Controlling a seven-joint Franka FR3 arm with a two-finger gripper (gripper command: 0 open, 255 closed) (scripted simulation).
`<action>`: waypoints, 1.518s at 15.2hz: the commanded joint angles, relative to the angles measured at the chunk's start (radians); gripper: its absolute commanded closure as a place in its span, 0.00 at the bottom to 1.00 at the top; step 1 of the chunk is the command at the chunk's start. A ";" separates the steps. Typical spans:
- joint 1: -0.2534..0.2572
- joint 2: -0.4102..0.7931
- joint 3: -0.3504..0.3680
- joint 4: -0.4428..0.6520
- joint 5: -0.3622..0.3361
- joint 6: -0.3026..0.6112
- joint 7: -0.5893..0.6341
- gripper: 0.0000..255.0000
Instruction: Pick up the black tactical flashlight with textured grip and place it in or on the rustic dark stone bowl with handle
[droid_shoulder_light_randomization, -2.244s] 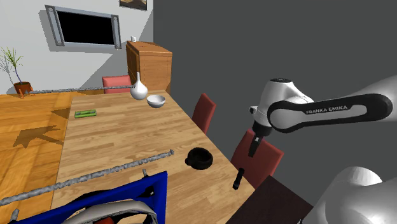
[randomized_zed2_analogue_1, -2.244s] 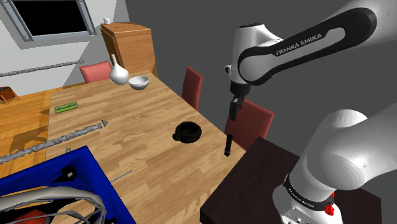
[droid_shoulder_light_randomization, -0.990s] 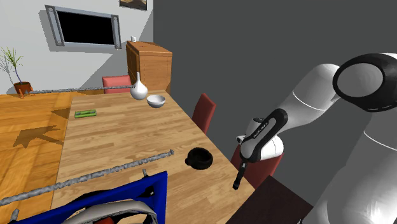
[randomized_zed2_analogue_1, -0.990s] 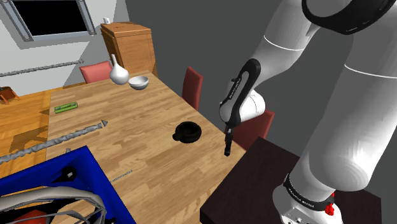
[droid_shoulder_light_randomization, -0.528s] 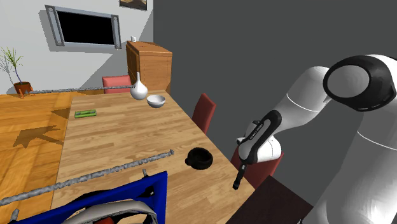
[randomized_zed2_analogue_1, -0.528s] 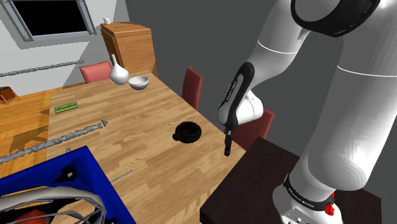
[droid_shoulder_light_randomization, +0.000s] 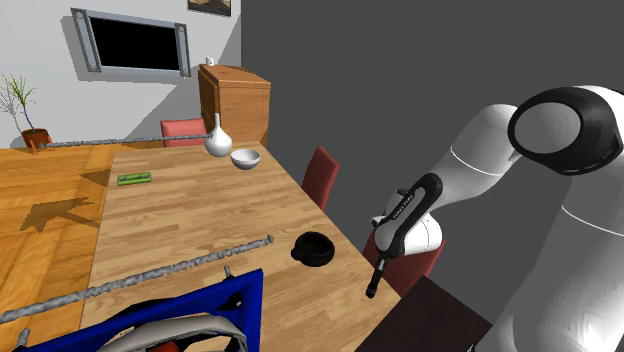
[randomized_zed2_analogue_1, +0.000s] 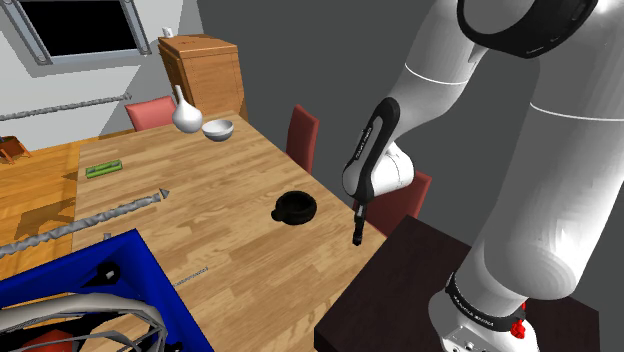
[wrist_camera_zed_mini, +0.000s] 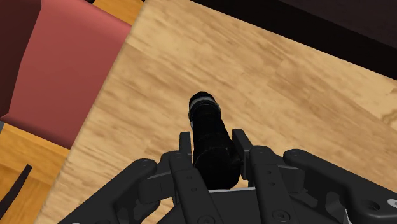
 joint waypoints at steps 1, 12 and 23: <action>0.000 0.000 0.000 0.000 0.000 0.000 0.000 1.00; 0.045 -0.167 -0.099 -0.022 -0.214 -0.136 0.154 1.00; 0.006 -0.377 -0.085 -0.015 -0.343 -0.347 0.245 1.00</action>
